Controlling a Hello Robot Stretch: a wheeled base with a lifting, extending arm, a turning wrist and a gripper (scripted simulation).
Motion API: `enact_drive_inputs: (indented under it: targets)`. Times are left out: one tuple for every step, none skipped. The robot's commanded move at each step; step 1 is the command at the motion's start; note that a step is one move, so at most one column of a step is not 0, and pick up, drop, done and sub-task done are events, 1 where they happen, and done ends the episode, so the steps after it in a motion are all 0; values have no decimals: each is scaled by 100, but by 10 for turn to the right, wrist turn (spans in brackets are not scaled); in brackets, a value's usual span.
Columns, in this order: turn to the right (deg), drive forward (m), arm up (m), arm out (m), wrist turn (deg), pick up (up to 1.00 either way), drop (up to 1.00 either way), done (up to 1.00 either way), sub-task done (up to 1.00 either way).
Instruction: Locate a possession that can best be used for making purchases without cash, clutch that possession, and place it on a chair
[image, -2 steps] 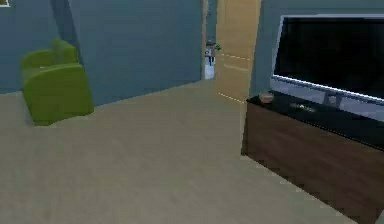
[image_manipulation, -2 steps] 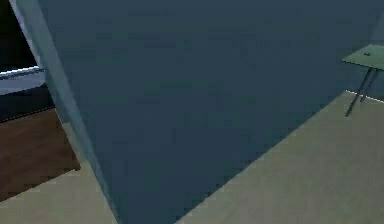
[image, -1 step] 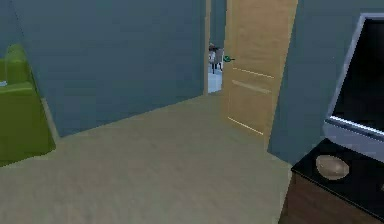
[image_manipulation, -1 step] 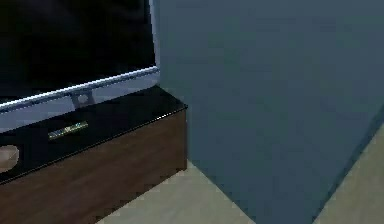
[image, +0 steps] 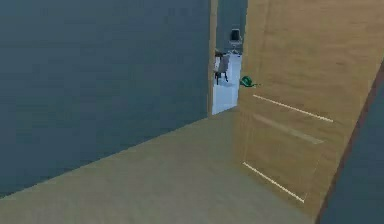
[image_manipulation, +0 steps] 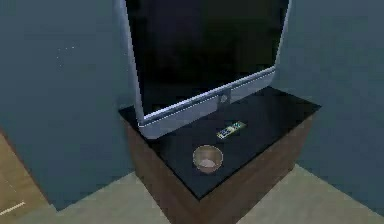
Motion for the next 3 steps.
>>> enact_drive_inputs:
  targets:
    - [0, 100, 0, 0, 0, 0, 0, 0, 0]
    - [0, 45, 0, 0, 0, 0, 0, 0, 0]
    - [60, 0, 0, 0, 0, 0, 0, 0, 0]
